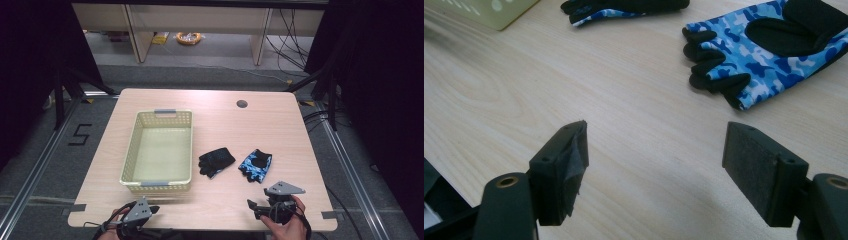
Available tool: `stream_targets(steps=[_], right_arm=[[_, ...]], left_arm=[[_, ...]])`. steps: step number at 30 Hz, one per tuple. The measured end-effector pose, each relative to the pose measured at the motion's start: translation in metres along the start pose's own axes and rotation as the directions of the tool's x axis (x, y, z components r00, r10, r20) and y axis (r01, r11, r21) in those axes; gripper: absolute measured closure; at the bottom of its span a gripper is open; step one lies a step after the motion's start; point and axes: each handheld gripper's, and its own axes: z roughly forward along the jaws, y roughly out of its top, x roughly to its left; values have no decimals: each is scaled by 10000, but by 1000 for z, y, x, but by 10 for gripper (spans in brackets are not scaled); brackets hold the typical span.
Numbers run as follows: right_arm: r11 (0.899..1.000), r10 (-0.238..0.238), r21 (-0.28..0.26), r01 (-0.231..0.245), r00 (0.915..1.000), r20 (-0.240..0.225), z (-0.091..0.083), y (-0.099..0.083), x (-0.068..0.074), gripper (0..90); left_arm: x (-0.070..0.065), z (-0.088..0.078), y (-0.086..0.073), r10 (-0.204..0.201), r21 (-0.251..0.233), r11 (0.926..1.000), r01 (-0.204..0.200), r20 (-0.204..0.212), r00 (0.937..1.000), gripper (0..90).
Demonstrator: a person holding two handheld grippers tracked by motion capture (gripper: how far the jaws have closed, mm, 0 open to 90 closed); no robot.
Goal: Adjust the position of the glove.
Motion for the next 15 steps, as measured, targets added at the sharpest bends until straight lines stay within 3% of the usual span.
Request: stream_targets(steps=[15], right_arm=[[9998,-202,-48,202,9998,-79,2,1,-1,274]], left_arm=[[-2,0,0,-180,-146,9997,181,75,9998,176]])
